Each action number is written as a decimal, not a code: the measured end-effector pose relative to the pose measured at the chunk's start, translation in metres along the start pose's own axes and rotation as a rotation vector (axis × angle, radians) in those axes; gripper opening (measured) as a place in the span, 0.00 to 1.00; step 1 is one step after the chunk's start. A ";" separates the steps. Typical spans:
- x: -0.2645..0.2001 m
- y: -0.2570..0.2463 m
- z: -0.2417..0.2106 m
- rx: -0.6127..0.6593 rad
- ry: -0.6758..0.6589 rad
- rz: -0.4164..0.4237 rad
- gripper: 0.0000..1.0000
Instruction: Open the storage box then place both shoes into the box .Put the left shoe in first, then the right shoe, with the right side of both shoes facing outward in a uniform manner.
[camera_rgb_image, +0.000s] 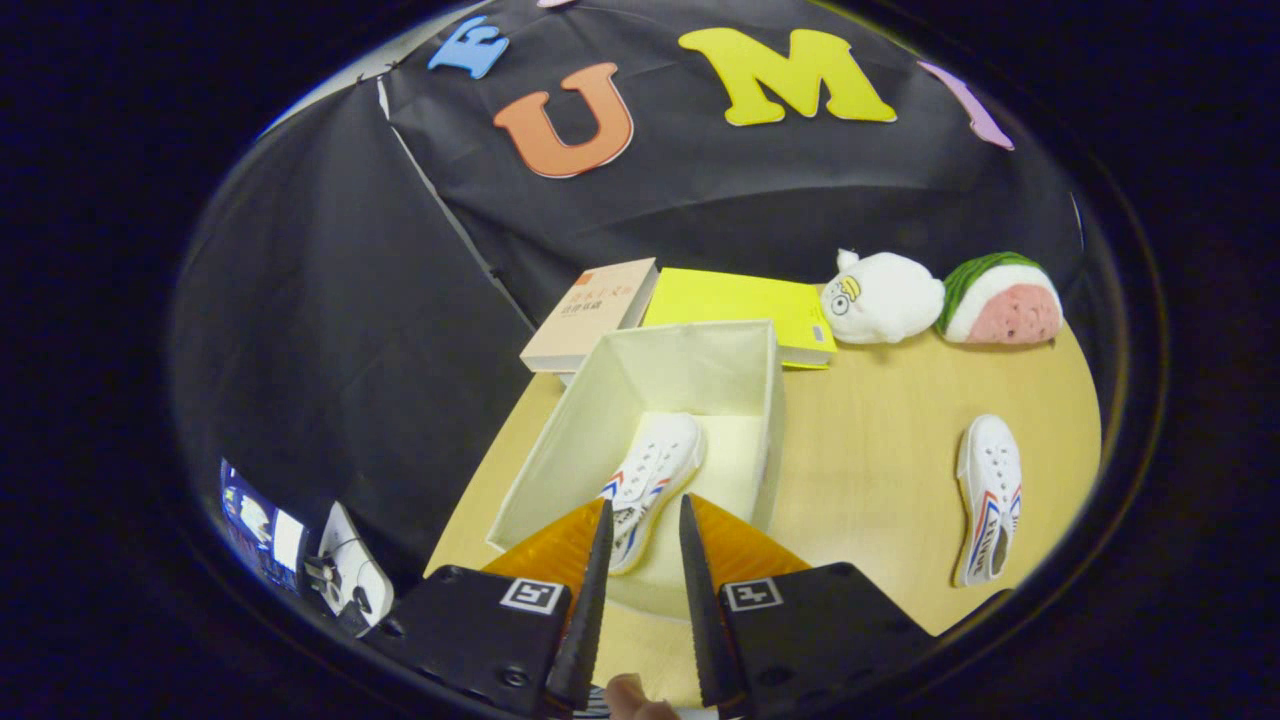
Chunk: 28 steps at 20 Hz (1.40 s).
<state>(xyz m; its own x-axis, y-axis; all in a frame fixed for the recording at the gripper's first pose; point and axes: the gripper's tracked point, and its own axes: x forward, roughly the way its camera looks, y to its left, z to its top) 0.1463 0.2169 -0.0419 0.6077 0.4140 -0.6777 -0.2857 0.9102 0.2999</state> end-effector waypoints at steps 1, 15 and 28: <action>-0.005 -0.010 -0.002 0.015 -0.012 -0.005 0.45; -0.055 -0.175 0.011 -0.005 -0.094 -0.104 0.97; -0.061 -0.314 -0.046 -0.022 0.098 -0.307 1.00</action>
<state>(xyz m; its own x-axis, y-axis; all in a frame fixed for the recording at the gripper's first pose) 0.1648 -0.0949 -0.1251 0.5944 0.1164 -0.7957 -0.1167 0.9915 0.0579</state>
